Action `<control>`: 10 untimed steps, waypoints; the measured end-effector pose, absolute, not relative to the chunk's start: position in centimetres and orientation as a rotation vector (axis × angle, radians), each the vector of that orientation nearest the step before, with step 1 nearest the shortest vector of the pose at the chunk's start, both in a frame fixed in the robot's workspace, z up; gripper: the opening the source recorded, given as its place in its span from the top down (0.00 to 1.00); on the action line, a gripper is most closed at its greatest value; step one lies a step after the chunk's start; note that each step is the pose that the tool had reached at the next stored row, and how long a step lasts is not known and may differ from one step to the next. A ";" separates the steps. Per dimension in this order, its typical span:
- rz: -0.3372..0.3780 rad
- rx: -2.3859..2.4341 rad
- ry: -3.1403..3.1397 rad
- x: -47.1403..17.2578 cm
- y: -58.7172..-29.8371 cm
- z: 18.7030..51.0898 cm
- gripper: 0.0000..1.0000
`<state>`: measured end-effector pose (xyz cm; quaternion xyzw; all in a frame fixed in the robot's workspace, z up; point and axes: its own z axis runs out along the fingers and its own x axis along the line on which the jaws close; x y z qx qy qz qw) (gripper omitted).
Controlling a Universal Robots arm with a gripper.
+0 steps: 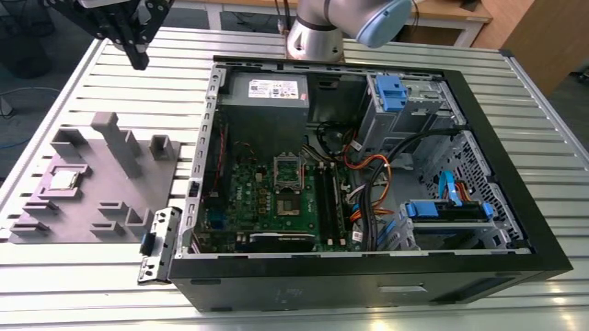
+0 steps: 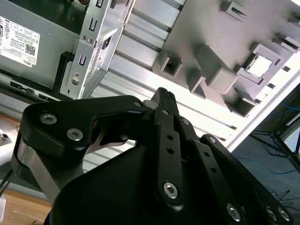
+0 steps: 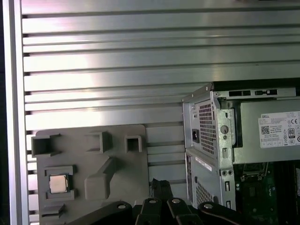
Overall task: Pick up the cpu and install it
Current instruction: 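Reach for the cpu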
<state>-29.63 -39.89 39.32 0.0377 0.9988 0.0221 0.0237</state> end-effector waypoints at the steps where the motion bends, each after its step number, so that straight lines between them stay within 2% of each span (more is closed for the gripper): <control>1: 0.068 0.116 3.091 -29.8 -39.9 39.3 0.89; 10: 0.069 0.116 3.090 -30.3 -39.9 39.3 0.89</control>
